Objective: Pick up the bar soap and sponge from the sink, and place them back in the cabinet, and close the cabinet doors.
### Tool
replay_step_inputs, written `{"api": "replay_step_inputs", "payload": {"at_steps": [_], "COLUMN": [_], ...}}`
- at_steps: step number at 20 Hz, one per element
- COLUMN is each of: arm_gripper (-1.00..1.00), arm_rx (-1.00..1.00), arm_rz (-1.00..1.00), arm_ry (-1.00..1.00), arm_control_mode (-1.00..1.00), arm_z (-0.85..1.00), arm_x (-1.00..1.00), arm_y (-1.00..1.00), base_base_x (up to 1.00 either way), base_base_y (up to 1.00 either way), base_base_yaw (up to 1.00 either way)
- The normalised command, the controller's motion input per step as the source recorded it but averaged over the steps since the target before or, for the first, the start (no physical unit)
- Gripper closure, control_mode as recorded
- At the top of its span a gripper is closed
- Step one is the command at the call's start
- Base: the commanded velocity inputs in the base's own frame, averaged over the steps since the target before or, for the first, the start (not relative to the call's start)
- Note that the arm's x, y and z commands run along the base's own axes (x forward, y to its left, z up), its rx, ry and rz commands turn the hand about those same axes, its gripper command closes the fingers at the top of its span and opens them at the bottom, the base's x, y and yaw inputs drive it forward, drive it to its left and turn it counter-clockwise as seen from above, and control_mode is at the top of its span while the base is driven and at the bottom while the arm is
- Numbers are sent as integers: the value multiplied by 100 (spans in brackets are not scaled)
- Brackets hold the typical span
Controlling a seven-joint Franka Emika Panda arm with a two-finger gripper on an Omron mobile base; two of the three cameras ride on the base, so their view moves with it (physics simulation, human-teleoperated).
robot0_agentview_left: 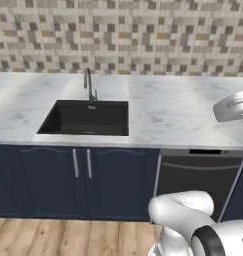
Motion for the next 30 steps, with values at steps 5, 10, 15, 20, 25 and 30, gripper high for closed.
{"api": "replay_step_inputs", "payload": {"at_steps": [5,10,15,20,25,30], "arm_gripper": [-100,-100,-100,-100,-100,-100], "arm_rx": [0,0,0,0,0,0], "arm_rz": [0,0,0,0,0,0], "arm_ry": [0,0,0,0,0,0], "arm_control_mode": [100,100,100,100,100,100], "arm_z": [0,0,0,0,0,0], "arm_x": [0,0,0,0,0,0], "arm_y": [0,0,0,0,0,0], "base_base_x": [63,37,12,21,57,63], "base_base_y": [57,69,89,87,22,1], "base_base_yaw": [-31,-31,-20,-16,-5,-1]}}
